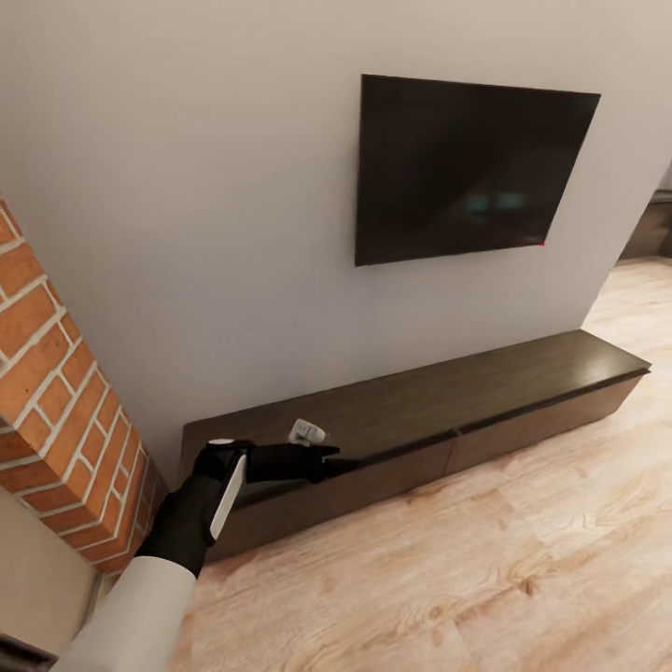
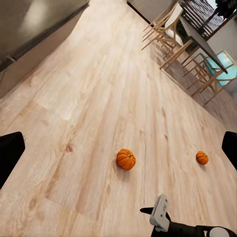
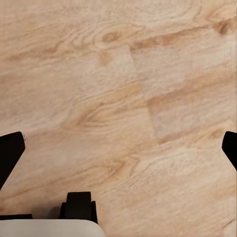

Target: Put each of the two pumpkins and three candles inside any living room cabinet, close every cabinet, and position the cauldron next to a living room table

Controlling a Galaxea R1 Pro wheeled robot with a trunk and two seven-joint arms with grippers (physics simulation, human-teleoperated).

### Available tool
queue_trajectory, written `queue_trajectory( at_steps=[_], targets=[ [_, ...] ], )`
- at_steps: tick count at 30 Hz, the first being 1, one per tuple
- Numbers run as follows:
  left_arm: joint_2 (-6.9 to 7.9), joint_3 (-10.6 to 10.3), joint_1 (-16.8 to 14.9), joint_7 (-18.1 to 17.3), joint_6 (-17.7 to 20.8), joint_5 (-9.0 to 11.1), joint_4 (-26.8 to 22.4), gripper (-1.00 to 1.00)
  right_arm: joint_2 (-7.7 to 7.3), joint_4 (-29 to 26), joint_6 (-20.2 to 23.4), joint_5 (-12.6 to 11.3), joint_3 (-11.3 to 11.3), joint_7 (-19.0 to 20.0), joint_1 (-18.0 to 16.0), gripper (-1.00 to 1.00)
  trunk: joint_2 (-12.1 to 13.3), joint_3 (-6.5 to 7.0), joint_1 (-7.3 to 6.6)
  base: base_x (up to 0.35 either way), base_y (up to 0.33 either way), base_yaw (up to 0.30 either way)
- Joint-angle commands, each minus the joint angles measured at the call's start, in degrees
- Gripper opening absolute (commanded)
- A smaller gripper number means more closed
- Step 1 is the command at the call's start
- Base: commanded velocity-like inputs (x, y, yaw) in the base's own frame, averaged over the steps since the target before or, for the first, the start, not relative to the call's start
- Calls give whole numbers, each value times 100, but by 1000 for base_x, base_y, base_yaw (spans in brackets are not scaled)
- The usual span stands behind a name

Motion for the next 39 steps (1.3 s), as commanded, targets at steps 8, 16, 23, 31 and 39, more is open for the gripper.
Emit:
queue_trajectory(
  at_steps=[8,16,23,31,39],
  targets=[
    [-16,-4,6,-20,-2,0,-5,100,-1,0,0,1,-2,0,0,100,0,0,0,0,0,283],
    [-25,-5,8,-15,-2,0,-7,100,-2,0,0,-6,-2,0,0,100,0,0,0,0,-1,280],
    [-30,-8,9,-10,-2,-2,-8,100,-4,0,0,-8,-3,0,0,100,0,0,0,0,-114,73],
    [-42,-13,9,6,-2,-9,-5,100,-4,0,0,-8,-3,0,0,100,0,0,0,10,-303,3],
    [-43,-13,9,-7,-2,-1,-5,100,4,2,0,-8,-3,0,0,100,0,0,0,70,-328,172]
  ],
)
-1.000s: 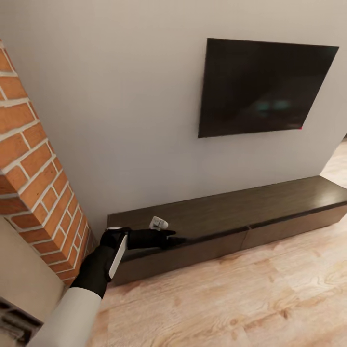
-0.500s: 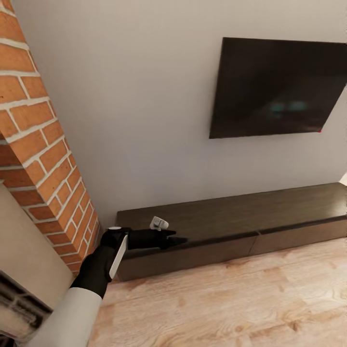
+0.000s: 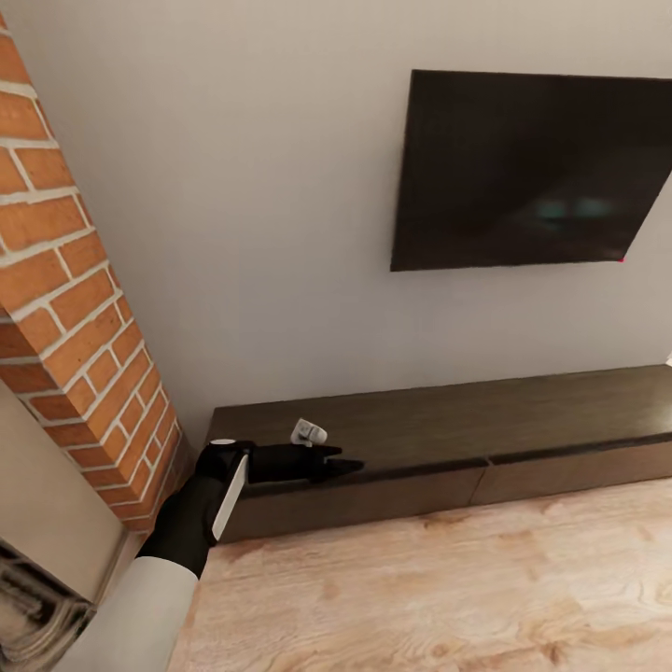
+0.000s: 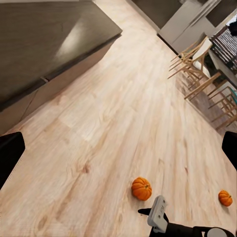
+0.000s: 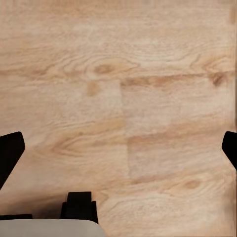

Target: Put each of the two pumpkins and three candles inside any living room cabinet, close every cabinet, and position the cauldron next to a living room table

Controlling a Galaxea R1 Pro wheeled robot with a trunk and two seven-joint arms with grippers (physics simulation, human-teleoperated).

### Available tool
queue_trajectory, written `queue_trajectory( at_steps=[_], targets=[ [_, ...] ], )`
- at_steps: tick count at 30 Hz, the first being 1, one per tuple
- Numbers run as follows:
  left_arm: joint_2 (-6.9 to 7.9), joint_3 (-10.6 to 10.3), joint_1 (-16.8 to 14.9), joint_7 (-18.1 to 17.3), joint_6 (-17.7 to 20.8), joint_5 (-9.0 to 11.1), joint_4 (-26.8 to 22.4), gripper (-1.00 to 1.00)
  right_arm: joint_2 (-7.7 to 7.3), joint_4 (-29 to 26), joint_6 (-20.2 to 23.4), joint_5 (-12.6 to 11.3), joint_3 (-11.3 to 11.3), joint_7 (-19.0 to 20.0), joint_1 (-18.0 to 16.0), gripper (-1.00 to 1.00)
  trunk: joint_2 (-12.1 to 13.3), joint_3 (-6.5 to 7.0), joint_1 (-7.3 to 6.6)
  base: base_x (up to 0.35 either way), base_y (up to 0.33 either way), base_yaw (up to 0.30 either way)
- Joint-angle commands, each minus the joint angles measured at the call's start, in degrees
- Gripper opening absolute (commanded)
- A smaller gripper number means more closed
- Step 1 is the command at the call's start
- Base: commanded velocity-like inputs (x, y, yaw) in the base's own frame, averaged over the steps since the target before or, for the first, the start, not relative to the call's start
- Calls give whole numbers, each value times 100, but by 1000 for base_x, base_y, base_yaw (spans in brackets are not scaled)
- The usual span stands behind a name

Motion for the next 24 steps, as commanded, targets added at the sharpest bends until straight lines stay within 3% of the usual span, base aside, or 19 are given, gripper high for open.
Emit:
queue_trajectory(
  at_steps=[1,11,20,21,23,24],
  targets=[
    [0,0,0,-3,0,0,0,100,1,-1,0,0,0,0,0,100,0,0,0,98,-316,275],
    [-8,4,0,-8,0,7,0,100,1,-2,0,66,0,-3,0,100,0,-10,0,72,-114,267],
    [-9,6,0,-13,0,10,0,100,1,21,0,85,0,-1,0,100,0,-13,0,2,-2,35],
    [-9,8,0,-10,0,10,0,100,1,18,11,215,80,-25,0,100,0,-13,0,0,0,0],
    [-10,7,0,-13,0,10,0,100,-1,9,43,806,525,-120,0,100,0,-13,0,0,0,0],
    [-17,3,0,-16,0,12,0,100,0,19,83,1786,1219,-554,0,100,0,-13,0,0,0,0]
  ],
)
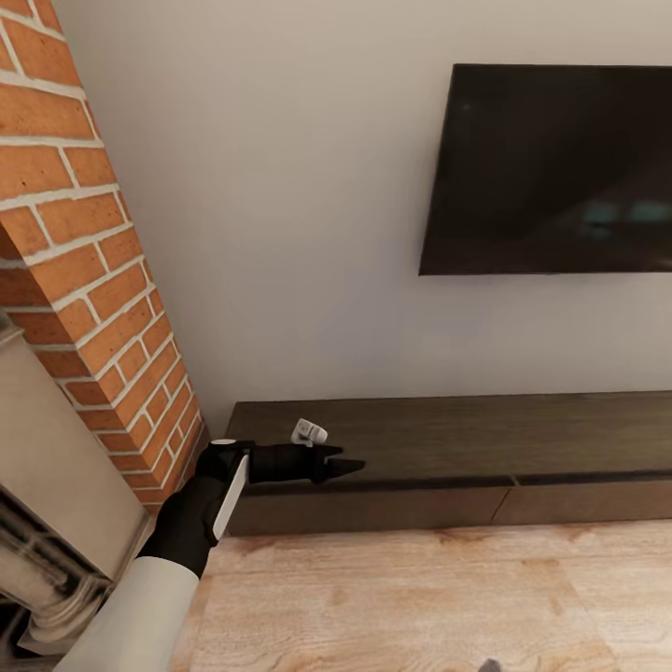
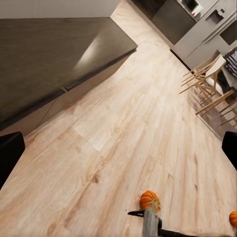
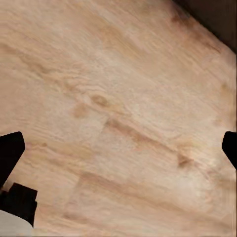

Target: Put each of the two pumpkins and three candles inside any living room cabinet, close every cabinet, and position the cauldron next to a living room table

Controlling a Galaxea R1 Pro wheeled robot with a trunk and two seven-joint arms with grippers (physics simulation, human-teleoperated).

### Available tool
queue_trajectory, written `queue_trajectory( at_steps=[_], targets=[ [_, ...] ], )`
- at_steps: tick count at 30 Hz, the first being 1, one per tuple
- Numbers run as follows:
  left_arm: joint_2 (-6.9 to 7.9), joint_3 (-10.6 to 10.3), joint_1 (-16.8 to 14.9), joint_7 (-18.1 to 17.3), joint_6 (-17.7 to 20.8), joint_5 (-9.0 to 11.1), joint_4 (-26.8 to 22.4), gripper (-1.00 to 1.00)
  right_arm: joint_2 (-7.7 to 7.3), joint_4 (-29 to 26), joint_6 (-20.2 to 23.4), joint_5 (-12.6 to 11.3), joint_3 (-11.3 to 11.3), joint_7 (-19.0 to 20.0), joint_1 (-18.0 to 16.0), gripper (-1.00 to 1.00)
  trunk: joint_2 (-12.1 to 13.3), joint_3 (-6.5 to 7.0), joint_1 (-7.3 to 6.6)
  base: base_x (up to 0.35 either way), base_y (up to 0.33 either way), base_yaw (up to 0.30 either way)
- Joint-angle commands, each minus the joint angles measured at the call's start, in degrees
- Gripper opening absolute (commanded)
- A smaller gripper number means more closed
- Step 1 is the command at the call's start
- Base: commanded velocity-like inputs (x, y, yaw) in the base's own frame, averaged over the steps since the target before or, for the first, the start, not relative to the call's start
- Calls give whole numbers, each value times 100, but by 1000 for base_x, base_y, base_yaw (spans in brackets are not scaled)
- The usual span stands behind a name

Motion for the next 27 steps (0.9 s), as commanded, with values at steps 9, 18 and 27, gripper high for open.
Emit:
queue_trajectory(
  at_steps=[9,18,27],
  targets=[
    [-20,-36,0,19,21,398,7,100,932,344,1421,3920,922,-3314,-23,100,0,0,0,0,0,0],
    [-175,-44,-97,52,35,409,-2,100,945,756,1726,4261,920,-3662,-889,100,0,0,0,0,0,0],
    [-222,-34,-302,50,124,574,-46,100,970,1002,1700,4321,933,-3674,-1108,100,0,0,0,0,0,0]
  ],
)
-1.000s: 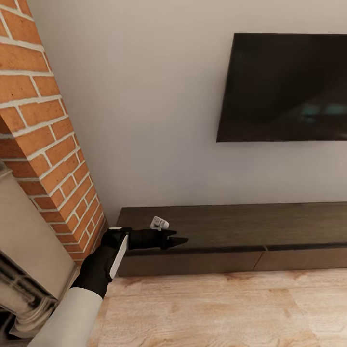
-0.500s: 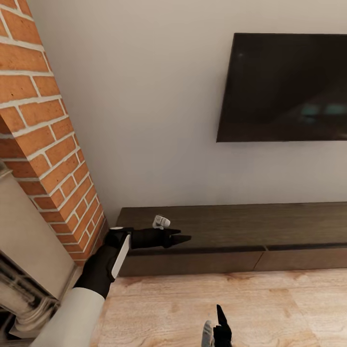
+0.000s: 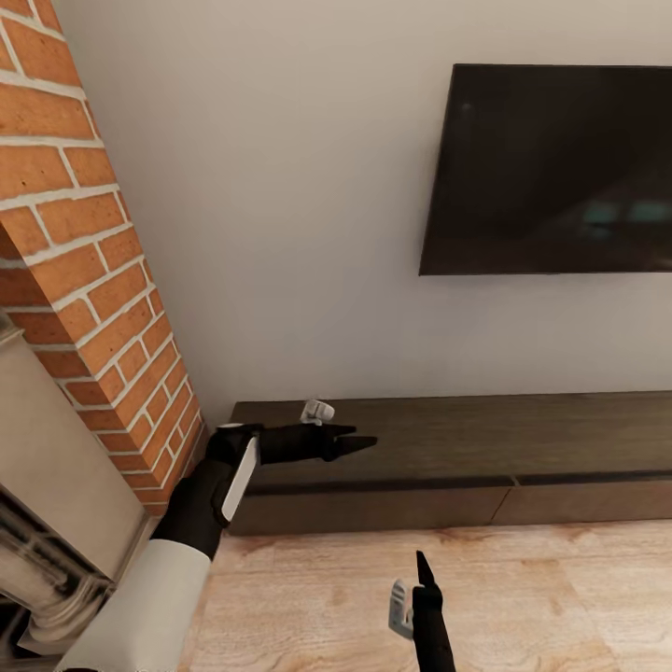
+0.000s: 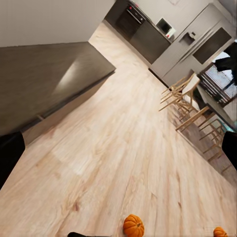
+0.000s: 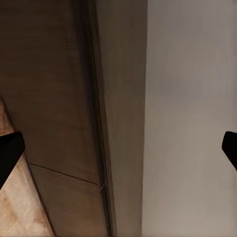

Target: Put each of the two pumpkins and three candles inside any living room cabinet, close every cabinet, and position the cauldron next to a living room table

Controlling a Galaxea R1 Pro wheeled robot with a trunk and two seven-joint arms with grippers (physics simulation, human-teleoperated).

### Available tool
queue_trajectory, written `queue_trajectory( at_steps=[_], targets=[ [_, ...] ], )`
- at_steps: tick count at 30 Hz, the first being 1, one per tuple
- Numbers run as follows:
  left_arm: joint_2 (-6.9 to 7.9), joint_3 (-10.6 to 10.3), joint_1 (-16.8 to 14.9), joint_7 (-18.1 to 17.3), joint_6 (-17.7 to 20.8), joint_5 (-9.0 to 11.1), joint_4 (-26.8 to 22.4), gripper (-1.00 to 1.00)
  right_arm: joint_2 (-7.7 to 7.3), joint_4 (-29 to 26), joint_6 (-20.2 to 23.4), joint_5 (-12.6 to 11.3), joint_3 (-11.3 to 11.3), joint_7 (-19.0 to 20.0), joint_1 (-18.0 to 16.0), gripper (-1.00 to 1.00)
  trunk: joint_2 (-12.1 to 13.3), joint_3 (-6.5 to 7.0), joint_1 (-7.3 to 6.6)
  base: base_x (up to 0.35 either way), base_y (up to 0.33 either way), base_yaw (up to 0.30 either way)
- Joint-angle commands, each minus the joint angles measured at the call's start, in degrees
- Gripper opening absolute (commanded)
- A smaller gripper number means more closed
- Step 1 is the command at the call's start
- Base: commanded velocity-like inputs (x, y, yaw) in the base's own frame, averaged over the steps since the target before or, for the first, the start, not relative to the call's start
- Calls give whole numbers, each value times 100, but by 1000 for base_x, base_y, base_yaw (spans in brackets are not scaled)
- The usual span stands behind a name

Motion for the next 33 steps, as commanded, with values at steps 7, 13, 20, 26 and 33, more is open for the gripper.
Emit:
queue_trajectory(
  at_steps=[7,13,20,26,33],
  targets=[
    [59,-6,-5,-15,1,596,-8,100,-14,48,2,-4,13,-13,-4,100,0,0,0,0,0,0],
    [86,8,1,-16,-45,663,-43,100,-34,14,6,-20,26,-34,-8,100,0,0,0,0,0,0],
    [90,9,3,-16,-83,679,-47,100,-43,-12,3,-28,22,-143,-147,100,0,0,0,0,0,0],
    [90,-2,3,-18,-100,677,-43,100,-23,57,2,-3,33,-147,-174,100,0,0,0,128,-66,0],
    [90,1,3,-17,-101,674,-43,100,-28,68,2,0,31,-146,-176,100,0,0,0,287,-145,0]
  ],
)
